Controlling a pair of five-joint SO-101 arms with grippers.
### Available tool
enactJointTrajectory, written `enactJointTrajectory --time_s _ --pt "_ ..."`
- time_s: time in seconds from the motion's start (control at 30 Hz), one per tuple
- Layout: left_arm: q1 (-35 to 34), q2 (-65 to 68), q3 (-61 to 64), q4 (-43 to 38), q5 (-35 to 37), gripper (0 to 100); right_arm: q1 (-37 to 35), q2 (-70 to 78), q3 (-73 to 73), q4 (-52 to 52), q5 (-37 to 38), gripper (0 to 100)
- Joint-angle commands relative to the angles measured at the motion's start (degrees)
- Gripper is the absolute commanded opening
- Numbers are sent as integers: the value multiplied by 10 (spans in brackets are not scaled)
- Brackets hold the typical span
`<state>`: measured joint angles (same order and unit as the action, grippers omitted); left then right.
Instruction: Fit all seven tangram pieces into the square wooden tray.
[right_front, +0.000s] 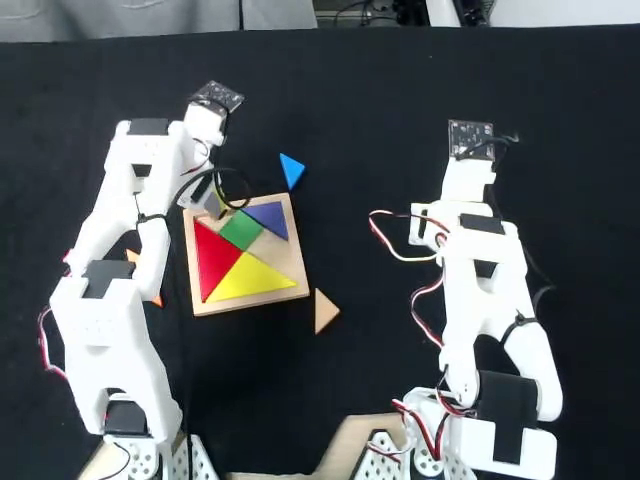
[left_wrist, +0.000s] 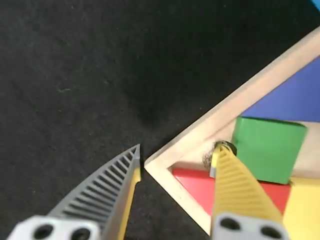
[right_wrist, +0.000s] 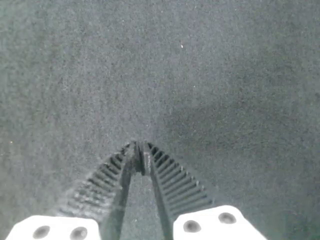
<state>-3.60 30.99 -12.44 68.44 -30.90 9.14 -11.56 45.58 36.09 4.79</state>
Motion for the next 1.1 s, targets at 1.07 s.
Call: enactJointTrajectory --time_s 1.07 --pt "153 339 -565 0 388 227 -9 4 -14 -11 0 12"
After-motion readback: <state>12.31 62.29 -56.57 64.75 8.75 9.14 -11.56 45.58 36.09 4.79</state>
